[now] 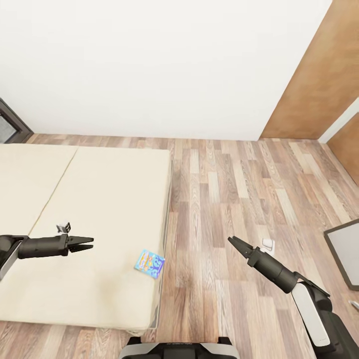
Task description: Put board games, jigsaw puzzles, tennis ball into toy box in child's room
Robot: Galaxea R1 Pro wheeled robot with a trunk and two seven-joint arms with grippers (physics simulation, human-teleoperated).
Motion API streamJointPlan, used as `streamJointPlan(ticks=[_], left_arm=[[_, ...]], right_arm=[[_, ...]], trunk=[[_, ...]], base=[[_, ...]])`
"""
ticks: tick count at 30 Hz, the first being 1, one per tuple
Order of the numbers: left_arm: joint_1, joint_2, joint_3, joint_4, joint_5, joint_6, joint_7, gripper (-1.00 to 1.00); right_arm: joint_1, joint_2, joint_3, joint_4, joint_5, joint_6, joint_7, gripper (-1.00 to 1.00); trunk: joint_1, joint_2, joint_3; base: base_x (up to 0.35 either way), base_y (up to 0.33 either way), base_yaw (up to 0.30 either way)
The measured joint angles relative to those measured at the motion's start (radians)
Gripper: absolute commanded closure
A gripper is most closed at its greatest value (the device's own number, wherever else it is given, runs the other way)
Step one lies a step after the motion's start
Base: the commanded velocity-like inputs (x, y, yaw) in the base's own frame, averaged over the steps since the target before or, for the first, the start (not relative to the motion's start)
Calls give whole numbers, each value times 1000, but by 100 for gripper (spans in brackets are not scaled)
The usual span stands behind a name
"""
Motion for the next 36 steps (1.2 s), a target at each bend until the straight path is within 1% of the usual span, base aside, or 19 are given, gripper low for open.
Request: streamJointPlan(ticks=[36], left_arm=[[0,-5,-2,0,0,-2,0,-100]], right_arm=[[0,0,-2,-2,-2,0,2,-100]], trunk=[[0,0,59]], base=[[0,0,0]])
